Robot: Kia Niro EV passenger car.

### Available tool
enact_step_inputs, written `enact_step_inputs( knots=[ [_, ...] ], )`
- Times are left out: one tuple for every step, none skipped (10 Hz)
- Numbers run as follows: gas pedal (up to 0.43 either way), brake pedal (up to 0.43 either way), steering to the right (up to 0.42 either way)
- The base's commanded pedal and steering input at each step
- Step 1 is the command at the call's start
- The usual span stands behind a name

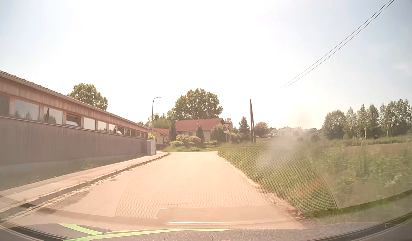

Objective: Follow the waypoints while adhering to traffic rules and regulations

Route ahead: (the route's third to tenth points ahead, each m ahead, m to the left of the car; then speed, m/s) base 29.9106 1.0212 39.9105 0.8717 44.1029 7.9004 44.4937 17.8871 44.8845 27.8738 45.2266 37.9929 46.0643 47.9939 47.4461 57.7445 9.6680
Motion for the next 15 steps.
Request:
enact_step_inputs(
  knots=[
    [0.000, 0.000, 0.004],
    [0.000, 0.000, 0.004],
    [0.000, 0.000, 0.003],
    [0.000, 0.000, 0.003],
    [0.000, 0.000, 0.003],
    [0.000, 0.000, 0.003],
    [0.000, 0.000, 0.000],
    [0.000, 0.000, 0.000],
    [0.000, 0.000, 0.000],
    [0.000, 0.000, 0.000],
    [0.000, 0.000, 0.000],
    [0.000, 0.000, 0.000],
    [0.000, 0.000, 0.000],
    [0.000, 0.000, 0.000],
    [0.000, 0.000, 0.000]
  ],
)
